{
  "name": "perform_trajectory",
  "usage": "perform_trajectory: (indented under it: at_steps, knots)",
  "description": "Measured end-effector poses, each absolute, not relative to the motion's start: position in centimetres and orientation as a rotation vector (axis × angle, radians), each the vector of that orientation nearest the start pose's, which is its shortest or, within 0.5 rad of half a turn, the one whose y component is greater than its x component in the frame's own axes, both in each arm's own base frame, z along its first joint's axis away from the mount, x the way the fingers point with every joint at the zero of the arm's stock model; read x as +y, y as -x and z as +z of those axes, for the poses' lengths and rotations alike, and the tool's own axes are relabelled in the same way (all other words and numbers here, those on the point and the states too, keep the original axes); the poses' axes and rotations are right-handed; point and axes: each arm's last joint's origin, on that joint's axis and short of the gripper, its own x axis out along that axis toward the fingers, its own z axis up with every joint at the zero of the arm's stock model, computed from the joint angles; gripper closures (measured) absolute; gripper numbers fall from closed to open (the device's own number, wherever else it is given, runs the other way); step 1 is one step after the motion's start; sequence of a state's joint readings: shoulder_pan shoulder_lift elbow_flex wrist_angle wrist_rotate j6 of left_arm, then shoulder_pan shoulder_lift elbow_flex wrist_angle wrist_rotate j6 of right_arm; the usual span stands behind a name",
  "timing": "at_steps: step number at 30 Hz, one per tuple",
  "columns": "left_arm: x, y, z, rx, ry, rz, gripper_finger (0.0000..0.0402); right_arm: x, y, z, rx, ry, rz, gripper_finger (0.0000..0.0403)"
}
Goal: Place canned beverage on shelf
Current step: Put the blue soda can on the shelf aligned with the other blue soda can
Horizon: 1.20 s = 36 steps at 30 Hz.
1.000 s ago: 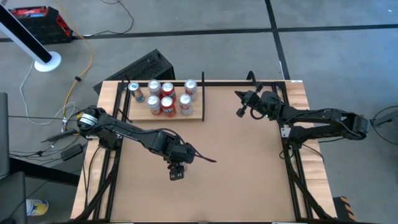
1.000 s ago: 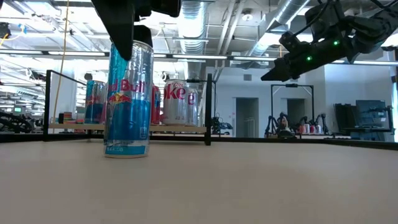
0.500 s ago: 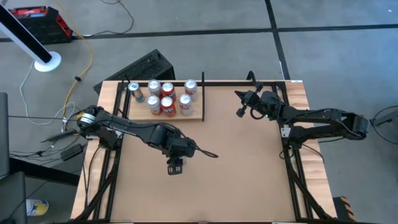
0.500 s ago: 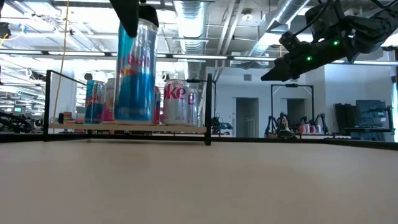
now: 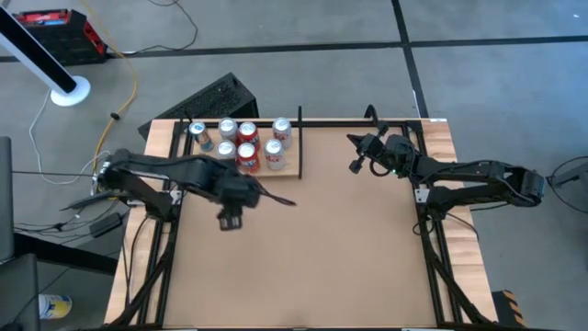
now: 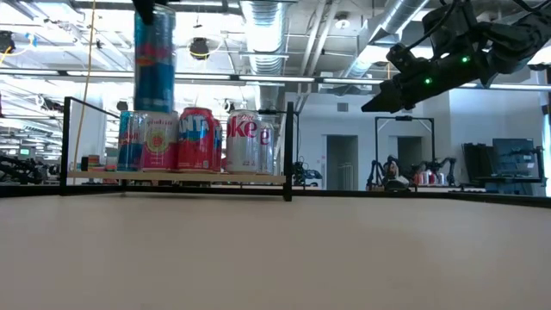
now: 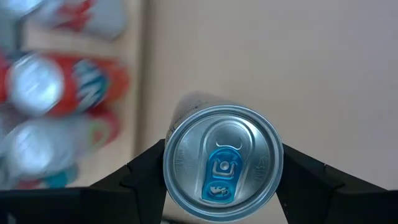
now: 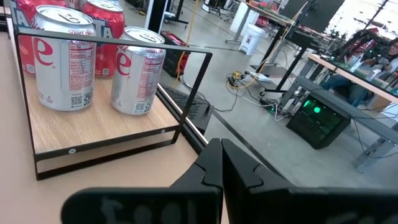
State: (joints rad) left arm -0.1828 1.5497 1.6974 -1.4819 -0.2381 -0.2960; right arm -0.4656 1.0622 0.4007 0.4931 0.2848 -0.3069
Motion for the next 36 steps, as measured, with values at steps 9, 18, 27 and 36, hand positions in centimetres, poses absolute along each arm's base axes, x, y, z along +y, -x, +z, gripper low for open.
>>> perform_trajectory:
  at_steps: [9,18,27,36]
  knots:
    - [-1.9,-19.7,40.9,1.115,-0.015,0.406,0.0179,-10.4,-18.9,21.5,0.287,0.281,-0.715,0.0382]
    - [0.9,-13.5,38.7,1.100,0.038,0.561,0.0179,-10.4,-18.9,21.5,0.284,0.281,-0.716,0.0382]
    - [3.8,-12.4,36.6,1.193,0.013,0.654,0.0179,-10.4,-18.9,21.7,0.270,0.283,-0.718,0.0382]
    - [8.1,-13.8,34.8,1.316,0.023,0.582,0.0179,-10.4,-19.0,21.6,0.264,0.274,-0.701,0.0382]
